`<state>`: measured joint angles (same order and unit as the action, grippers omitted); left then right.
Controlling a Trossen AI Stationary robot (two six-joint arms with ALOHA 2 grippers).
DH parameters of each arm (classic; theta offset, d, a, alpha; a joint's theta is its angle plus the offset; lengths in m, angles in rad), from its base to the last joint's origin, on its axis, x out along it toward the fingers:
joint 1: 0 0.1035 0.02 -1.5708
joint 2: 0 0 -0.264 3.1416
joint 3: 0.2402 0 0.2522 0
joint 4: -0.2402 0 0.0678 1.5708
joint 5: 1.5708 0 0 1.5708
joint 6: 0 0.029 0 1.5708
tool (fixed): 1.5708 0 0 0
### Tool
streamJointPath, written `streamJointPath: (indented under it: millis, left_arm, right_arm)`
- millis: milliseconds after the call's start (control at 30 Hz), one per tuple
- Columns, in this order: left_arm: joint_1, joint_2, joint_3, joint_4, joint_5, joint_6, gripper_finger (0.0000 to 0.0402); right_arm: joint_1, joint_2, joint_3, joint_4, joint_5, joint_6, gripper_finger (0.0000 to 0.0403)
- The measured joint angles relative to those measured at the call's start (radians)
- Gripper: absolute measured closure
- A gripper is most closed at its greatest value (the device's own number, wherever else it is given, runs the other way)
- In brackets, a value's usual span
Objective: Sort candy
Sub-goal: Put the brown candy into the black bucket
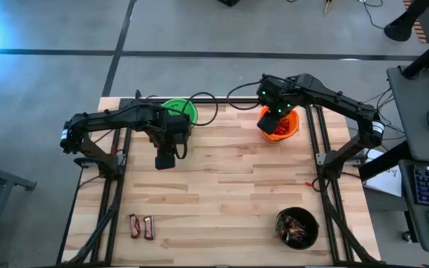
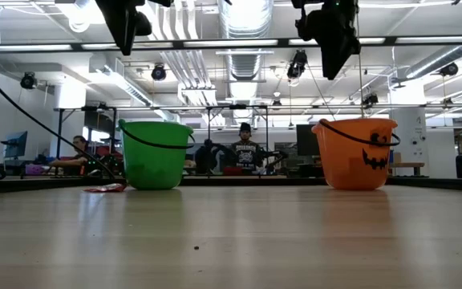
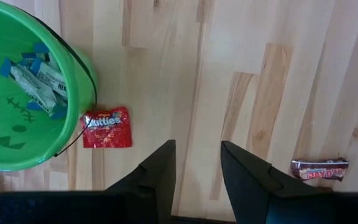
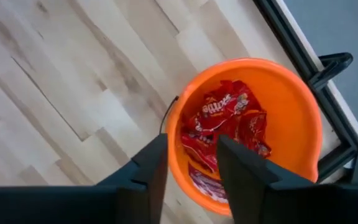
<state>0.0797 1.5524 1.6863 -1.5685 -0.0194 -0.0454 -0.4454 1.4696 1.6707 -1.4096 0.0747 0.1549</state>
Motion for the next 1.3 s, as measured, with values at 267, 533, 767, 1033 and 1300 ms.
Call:
streamJointPath:
  millis: [267,533,767,1033,1300]
  left_arm:
    - [0.000,-0.008,0.000,-0.001,0.000,-0.003,0.0293]
    - [-0.019,-0.122,-0.044,-0.002,0.001,-0.110,0.0293]
    - [-0.092,-0.296,-0.238,0.014,0.098,-0.343,0.0293]
    - [-0.288,-0.413,-0.385,0.180,0.123,-0.642,0.0293]
    - [-0.521,-0.401,-0.472,0.274,0.101,-0.913,0.0293]
  right_arm:
    - [0.001,-0.002,0.000,0.012,-0.122,0.045,0.0221]
    - [0.090,-0.003,0.000,0.156,-0.277,0.063,0.0218]
    - [0.182,0.005,-0.002,0.204,-0.276,0.046,0.0218]
    - [0.192,0.006,-0.002,0.213,-0.204,0.043,0.0218]
    - [0.192,0.006,-0.002,0.214,-0.175,0.059,0.0218]
